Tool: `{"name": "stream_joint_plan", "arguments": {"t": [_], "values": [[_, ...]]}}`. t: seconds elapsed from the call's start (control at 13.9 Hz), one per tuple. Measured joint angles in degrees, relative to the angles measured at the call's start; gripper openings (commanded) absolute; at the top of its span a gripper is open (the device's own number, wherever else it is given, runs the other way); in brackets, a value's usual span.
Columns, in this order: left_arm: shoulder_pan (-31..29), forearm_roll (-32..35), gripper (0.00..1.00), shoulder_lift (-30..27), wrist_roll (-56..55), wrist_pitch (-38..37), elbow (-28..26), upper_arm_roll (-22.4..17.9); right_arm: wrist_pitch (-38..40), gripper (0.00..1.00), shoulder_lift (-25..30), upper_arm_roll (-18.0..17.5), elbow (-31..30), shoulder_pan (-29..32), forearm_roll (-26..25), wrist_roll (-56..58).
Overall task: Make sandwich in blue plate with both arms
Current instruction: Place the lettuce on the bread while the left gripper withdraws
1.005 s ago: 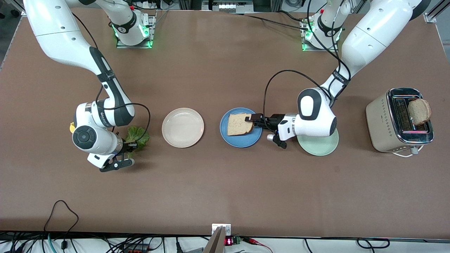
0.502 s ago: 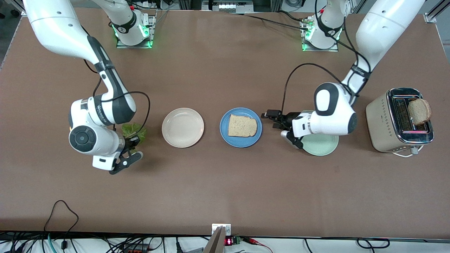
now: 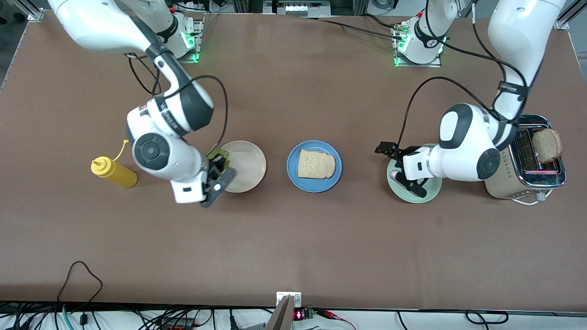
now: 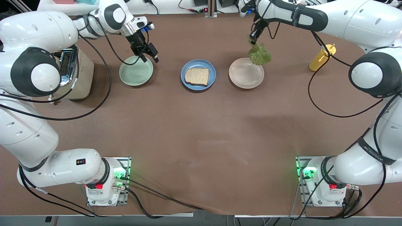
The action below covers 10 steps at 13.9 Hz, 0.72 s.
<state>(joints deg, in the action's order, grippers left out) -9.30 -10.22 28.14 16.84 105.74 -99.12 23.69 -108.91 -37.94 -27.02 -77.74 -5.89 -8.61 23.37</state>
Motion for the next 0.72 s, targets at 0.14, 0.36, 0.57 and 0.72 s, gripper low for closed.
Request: {"name": "stream_joint_plan", "arguments": {"t": [0.14, 0.36, 0.57, 0.72], "values": [[0.0, 9.63, 1.0, -0.13, -6.56, -9.47, 5.04, 0.0, -2.41, 0.0, -0.34, -1.3, 0.02, -2.72, 0.08, 0.0], [0.04, 15.26, 1.0, -0.35, -14.21, -16.94, 10.08, 0.01, -12.34, 0.0, -2.7, -1.43, 0.0, -8.15, 2.01, -1.27], [-0.13, 18.25, 1.0, -0.52, -17.6, -19.61, 13.18, -0.15, -21.73, 0.0, -6.59, -1.35, -0.05, -11.77, 2.28, -3.67], [-0.9, 20.04, 1.0, -0.76, -17.98, -20.43, 15.43, -0.31, -25.98, 0.0, -9.16, -1.3, -0.02, -13.42, 2.28, -4.58]]}}
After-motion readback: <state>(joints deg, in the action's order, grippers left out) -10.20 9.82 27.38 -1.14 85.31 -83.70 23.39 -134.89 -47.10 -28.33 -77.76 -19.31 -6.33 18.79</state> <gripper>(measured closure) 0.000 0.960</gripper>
